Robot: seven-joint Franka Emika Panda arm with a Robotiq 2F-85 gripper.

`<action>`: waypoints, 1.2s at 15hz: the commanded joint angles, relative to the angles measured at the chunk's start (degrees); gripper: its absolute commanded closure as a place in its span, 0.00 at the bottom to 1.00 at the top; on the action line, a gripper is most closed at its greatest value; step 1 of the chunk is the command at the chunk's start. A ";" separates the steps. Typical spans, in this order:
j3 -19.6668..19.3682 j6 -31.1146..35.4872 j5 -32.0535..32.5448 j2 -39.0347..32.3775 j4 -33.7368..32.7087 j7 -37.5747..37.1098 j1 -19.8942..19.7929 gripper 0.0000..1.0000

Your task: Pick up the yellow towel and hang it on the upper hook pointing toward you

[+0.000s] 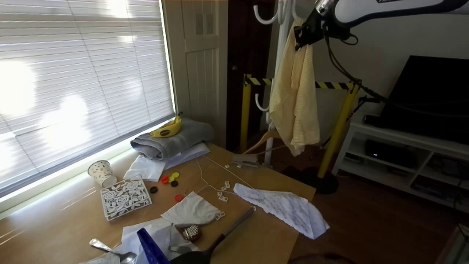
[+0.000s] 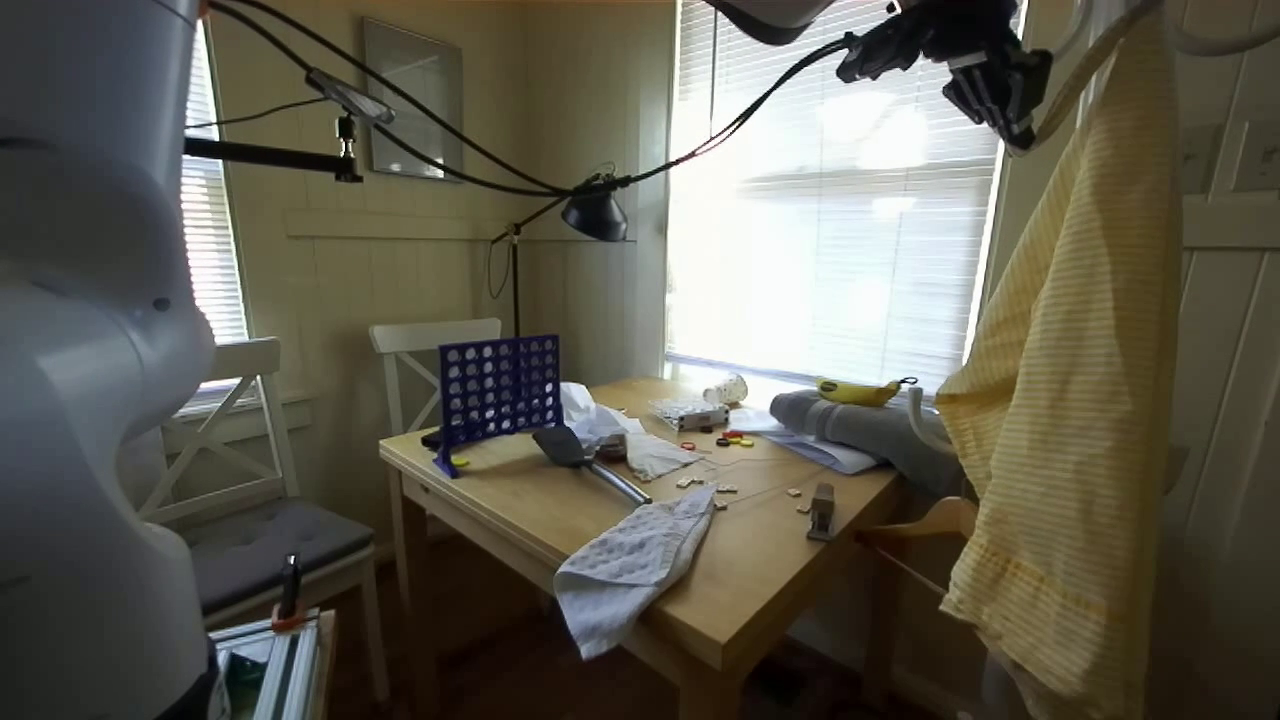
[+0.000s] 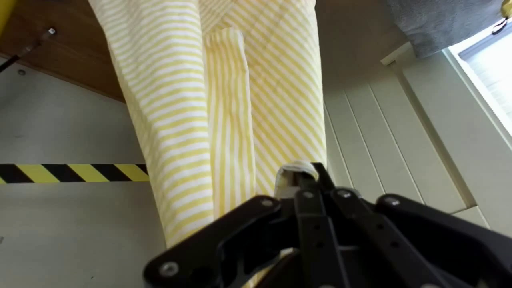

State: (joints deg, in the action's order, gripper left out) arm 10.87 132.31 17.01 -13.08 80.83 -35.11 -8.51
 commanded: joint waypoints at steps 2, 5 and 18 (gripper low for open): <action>-4.69 -2.23 -3.67 -0.91 0.34 5.73 5.67 0.99; 0.44 -3.01 -5.93 -0.84 4.61 9.94 3.13 0.99; -3.50 -12.91 -22.36 1.13 18.68 28.19 10.62 0.99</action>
State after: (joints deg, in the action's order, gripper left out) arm 8.07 124.65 -1.46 -13.36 96.02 -10.45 1.22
